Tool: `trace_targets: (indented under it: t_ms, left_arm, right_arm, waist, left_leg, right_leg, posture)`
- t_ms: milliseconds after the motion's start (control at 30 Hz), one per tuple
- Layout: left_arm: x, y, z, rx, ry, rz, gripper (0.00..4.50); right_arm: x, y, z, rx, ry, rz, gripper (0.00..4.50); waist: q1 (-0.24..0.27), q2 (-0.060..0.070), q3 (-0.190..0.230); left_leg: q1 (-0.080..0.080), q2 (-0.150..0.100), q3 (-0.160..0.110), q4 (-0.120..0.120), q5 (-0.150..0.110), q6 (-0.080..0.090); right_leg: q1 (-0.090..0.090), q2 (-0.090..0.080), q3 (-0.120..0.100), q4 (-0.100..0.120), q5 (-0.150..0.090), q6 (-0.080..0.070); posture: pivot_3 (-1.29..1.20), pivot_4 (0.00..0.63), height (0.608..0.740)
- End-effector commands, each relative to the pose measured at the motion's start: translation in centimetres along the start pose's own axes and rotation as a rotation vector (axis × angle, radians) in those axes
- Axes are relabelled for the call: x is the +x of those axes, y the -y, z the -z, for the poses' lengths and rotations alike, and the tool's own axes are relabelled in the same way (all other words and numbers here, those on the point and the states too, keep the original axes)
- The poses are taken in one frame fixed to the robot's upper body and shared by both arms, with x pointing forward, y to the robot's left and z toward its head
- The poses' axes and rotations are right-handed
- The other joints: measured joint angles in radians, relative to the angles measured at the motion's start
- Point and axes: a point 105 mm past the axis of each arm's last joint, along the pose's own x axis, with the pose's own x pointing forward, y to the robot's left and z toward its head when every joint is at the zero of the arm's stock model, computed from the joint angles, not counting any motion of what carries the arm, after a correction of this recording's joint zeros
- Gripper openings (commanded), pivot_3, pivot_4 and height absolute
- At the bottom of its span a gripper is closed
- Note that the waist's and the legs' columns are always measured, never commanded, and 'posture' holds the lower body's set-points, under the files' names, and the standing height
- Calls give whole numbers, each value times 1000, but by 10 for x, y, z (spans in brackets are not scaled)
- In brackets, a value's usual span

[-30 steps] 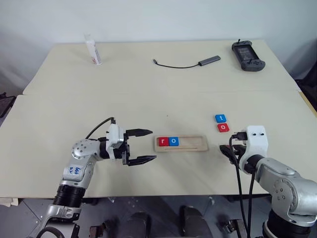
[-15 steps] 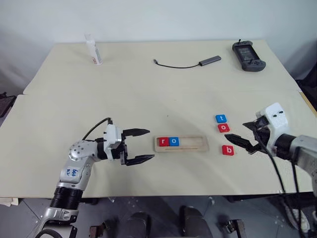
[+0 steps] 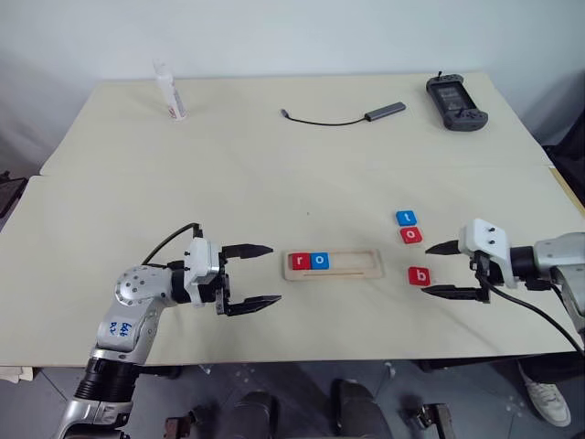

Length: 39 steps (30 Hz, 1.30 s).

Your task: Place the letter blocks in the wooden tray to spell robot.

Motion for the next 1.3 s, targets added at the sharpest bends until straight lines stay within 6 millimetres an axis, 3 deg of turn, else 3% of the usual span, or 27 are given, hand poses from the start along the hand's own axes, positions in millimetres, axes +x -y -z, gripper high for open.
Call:
trace_targets:
  t_ms: [33, 133, 233, 467, 567, 733, 867, 1100, 1300]
  left_arm:
    - [-1, 1, -9, 29, 17, 0, 4500]
    - [0, 1, -10, 36, 23, 6, 4500]
    - [1, 1, -11, 44, 28, 16, 4500]
    - [1, 2, -9, 49, 14, 43, 4500]
    - [-2, 1, -7, 45, 2, 27, 4500]
    - [-8, 1, -4, 38, -8, -13, 4500]
    - [-10, 0, -1, 31, -11, -46, 4500]
    - [-7, 6, -1, 29, -7, -55, 4500]
    - [-10, 11, -3, 27, -13, -81, 4500]
  right_arm:
    - [8, 3, -2, -10, 19, 4, 4470]
    - [12, -2, 2, -6, 2, -34, 4470]
    - [11, -4, 6, -9, -26, -52, 3854]
    - [8, -3, 6, -15, -29, -63, 1515]
    - [10, 4, -19, -76, 46, -34, 1456]
    - [18, -5, -66, -98, 132, -124, 1456]
    - [40, -5, -92, -86, 124, -135, 1456]
    - [81, -10, -101, -113, 99, -166, 1456]
    - [94, -10, -97, -137, 80, -184, 1456]
  waist:
    - [0, 0, 0]
    - [1, 0, 0]
    - [2, 0, 0]
    - [3, 0, 0]
    - [2, 0, 0]
    - [-6, 0, 0]
    - [0, 0, 0]
    - [12, 0, 0]
    - [9, 0, 0]
  left_leg:
    - [0, 0, 0, 0, 0, 0]
    - [0, 0, 0, 0, 0, 0]
    - [0, 0, 0, 1, 0, 0]
    - [0, 0, -1, 1, 0, 0]
    - [0, 0, 0, 1, 0, 0]
    - [0, 1, 0, 0, -1, -1]
    - [0, 2, 0, 1, -1, -2]
    - [-1, 0, -2, 1, -2, -1]
    - [-2, 0, -2, 1, -2, 0]
  right_leg:
    - [0, 0, 0, 0, 0, 0]
    - [0, 0, 0, 0, 0, 0]
    - [0, 0, 0, 0, 0, 0]
    - [0, 0, 0, 0, 0, 0]
    - [0, 0, 0, 0, 0, 0]
    - [-1, 0, 0, 0, 0, 0]
    - [-1, 0, 0, 0, 0, 0]
    - [0, 0, -1, 0, 0, 0]
    - [-1, 0, -2, 0, 0, 0]
  posture:
    - [0, 150, 740]
    - [0, 150, 740]
    - [0, 150, 740]
    - [0, 150, 740]
    - [0, 150, 740]
    - [0, 150, 740]
    - [0, 150, 740]
    - [0, 150, 740]
    - [0, 150, 740]
